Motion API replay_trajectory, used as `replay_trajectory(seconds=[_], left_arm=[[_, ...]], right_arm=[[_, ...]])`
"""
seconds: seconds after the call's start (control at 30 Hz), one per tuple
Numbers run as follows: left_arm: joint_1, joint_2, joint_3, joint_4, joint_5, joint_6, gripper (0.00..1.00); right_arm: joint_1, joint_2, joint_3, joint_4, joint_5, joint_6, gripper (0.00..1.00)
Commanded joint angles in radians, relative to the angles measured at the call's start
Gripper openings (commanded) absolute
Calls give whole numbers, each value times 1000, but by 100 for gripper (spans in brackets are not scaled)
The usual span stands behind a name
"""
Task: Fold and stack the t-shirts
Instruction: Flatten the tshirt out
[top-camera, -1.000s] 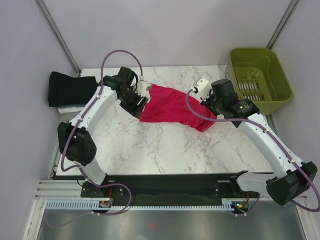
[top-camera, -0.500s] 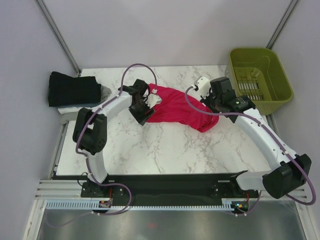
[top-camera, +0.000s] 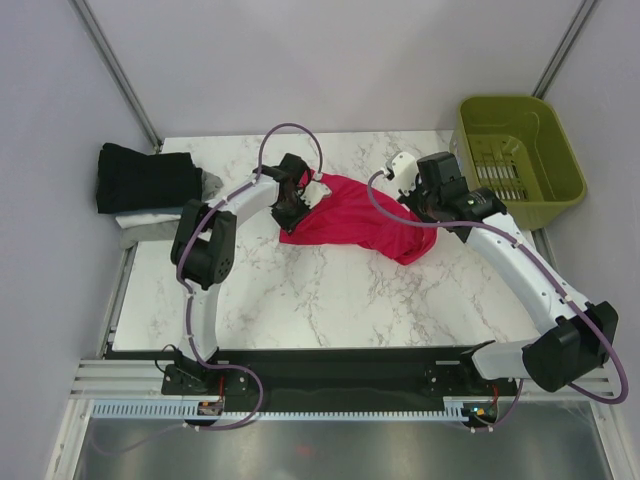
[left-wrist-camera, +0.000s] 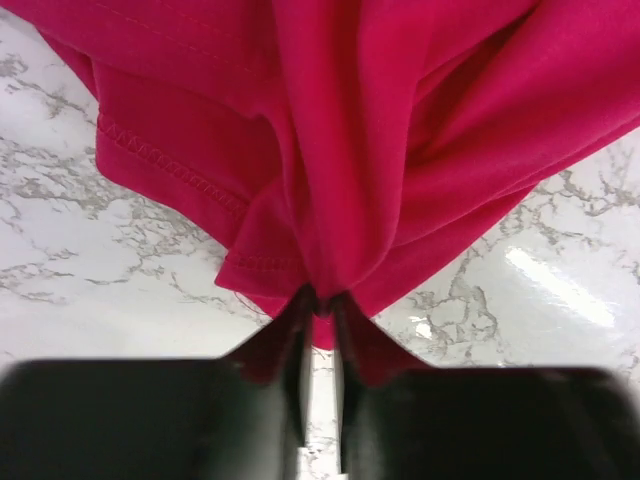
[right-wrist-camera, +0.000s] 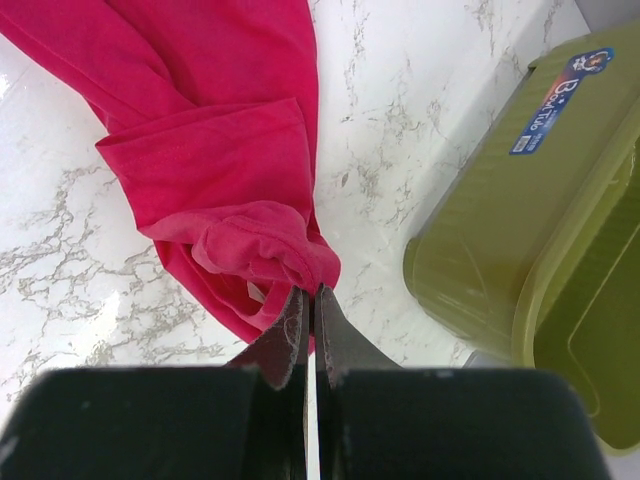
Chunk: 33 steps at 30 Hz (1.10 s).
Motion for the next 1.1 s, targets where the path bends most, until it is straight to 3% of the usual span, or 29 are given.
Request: replay_trajectory(seconds=[0.0, 0.03, 0.2, 0.3, 0.47, 0.7, 1.07], left_arm=[[-1, -6, 48, 13, -2, -13, 10], [-1, -9, 48, 14, -3, -16, 2], [13, -122, 113, -36, -15, -28, 2], [45, -235, 259, -108, -21, -15, 2], [54, -365, 445, -157, -133, 82, 2], [59, -532, 474, -159, -212, 70, 2], [59, -824, 474, -115, -247, 78, 2]], right_arm=[[-7, -15, 1, 42, -12, 13, 0], [-10, -15, -1, 45, -11, 15, 0], [-21, -25, 18, 58, 28, 12, 0], [-40, -28, 74, 94, 95, 21, 0], [-82, -4, 284, 142, 149, 79, 0], [-91, 2, 488, 142, 138, 131, 0], [-93, -264, 458, 140, 37, 176, 0]])
